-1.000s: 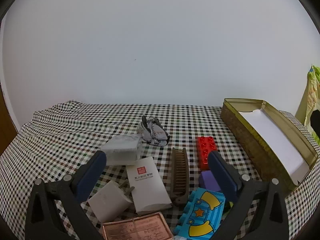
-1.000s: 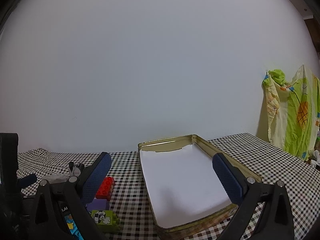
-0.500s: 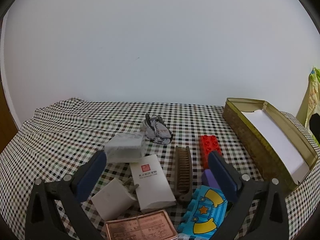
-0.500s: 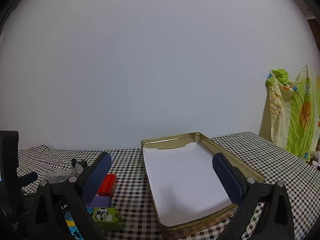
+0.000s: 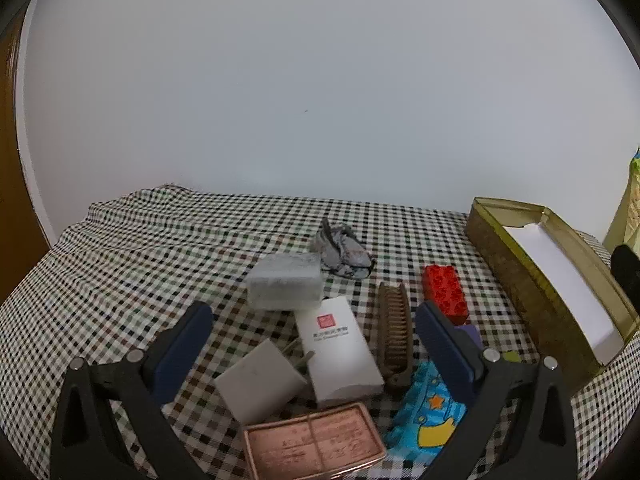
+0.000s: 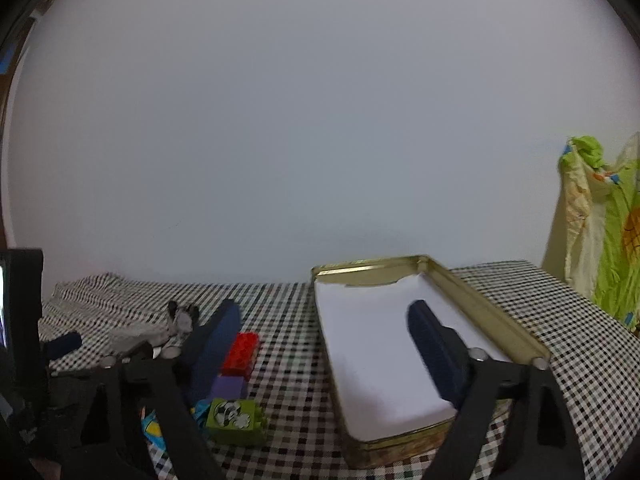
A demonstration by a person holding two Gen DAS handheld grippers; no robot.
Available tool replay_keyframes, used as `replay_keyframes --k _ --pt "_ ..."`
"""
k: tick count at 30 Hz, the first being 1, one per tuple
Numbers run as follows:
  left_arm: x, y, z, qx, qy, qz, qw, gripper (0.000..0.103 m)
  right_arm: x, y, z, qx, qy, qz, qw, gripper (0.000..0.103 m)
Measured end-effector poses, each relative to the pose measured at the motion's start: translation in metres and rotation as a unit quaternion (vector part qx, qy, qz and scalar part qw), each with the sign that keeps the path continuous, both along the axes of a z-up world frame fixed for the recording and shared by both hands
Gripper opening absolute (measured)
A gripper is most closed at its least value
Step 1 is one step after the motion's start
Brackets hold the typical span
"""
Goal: Organize rigid objects
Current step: 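Move both tools toward the cluster of objects beside the gold tray, then grasp the white charger with the left tool while the right tool grasps the green block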
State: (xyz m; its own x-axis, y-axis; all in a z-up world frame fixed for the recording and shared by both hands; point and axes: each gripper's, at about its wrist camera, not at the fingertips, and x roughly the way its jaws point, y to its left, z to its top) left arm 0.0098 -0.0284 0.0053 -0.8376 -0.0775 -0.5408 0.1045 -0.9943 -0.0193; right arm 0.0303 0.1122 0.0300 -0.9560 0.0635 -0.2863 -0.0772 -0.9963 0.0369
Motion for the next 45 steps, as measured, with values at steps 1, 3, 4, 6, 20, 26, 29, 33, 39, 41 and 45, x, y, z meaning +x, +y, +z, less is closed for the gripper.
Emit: replay_keyframes --k 1,3,4,6,20,26,29,33,39,41,45 --pt "0.001 -0.001 0.000 -0.001 -0.001 0.001 1.0000 0.102 -0.001 0.000 -0.001 -0.002 -0.003 0.003 1.000 0.084" --pt "0.003 -0.003 0.000 -0.001 -0.001 0.004 1.0000 0.102 -0.001 0.001 -0.001 -0.004 -0.005 0.007 1.000 0.084" --pt "0.005 -0.003 0.000 -0.001 -0.001 0.006 1.0000 0.103 -0.002 0.003 0.000 -0.004 -0.007 0.008 1.000 0.084" --pt "0.008 -0.005 -0.001 -0.002 -0.004 0.008 1.0000 0.103 -0.002 0.005 -0.001 -0.010 -0.012 0.012 1.000 0.084" --pt "0.039 -0.042 -0.006 -0.005 -0.046 0.020 0.9987 0.102 -0.005 -0.002 -0.012 -0.013 -0.054 0.055 0.997 0.084" --pt "0.045 -0.057 -0.012 0.002 -0.072 -0.002 0.9974 0.099 -0.008 -0.015 -0.018 -0.010 -0.081 0.087 0.993 0.084" --pt "0.046 -0.061 -0.014 0.001 -0.083 -0.008 0.9966 0.099 -0.015 -0.018 -0.021 -0.019 -0.106 0.115 0.988 0.084" --pt "0.041 -0.067 -0.017 0.012 -0.090 -0.011 0.9958 0.099 -0.020 -0.021 -0.028 -0.003 -0.129 0.115 0.985 0.084" --pt "0.021 -0.062 -0.016 -0.006 -0.090 -0.038 0.9952 0.099 -0.025 -0.011 -0.034 -0.026 -0.147 0.112 0.982 0.084" --pt "0.010 -0.057 -0.018 -0.016 -0.099 -0.057 0.9933 0.099 -0.026 -0.011 -0.037 -0.031 -0.152 0.112 0.982 0.084" --pt "-0.011 -0.050 -0.023 -0.037 -0.114 -0.085 0.9892 0.095 -0.029 -0.009 -0.039 -0.032 -0.150 0.115 0.981 0.084"
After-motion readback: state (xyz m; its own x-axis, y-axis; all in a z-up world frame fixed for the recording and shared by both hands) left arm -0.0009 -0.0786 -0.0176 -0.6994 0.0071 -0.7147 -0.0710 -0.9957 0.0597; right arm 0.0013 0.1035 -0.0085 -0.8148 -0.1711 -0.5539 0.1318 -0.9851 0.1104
